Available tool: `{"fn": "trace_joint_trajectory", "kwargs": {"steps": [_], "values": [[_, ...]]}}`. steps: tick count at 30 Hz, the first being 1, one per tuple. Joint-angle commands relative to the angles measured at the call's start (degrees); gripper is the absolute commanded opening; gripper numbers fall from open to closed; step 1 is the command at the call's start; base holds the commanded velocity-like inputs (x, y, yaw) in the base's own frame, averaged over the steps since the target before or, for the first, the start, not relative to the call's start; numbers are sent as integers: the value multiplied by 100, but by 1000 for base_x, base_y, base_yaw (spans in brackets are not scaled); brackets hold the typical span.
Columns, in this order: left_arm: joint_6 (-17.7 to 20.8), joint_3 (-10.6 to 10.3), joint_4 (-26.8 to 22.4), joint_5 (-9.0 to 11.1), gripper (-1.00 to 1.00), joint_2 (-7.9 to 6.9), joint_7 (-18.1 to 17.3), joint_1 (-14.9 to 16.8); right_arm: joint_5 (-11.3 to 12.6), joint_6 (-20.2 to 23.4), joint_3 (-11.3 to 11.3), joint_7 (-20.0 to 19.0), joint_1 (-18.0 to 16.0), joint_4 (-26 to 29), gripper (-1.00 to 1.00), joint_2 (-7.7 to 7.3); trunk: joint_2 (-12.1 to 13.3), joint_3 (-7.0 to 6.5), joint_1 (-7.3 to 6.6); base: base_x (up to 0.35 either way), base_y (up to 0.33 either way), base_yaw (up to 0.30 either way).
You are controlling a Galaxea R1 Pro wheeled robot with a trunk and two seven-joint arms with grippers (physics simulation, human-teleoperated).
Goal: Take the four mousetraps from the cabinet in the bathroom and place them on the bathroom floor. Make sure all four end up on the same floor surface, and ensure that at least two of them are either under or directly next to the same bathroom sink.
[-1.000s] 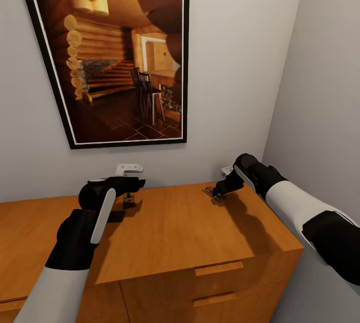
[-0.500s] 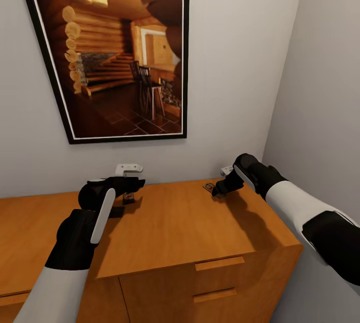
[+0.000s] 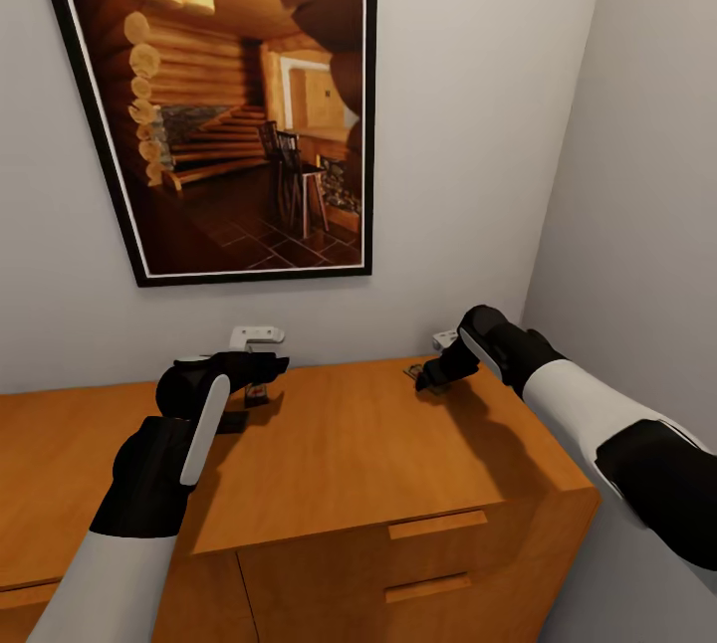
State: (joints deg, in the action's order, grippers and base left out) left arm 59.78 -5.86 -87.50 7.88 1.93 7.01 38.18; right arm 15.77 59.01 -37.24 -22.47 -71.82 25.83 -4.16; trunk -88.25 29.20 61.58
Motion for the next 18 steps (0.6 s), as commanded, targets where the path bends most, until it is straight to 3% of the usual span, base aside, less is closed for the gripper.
{"fn": "trace_joint_trajectory", "kwargs": {"steps": [1,18], "values": [[22,-3,-4,61,100,1,60,5,49,15,-47,13,-7,9,100,8,-4,7,0,0,0,0],[22,-11,-4,56,100,1,63,5,41,14,-47,18,-7,10,100,98,-4,7,0,0,0,0]]}}
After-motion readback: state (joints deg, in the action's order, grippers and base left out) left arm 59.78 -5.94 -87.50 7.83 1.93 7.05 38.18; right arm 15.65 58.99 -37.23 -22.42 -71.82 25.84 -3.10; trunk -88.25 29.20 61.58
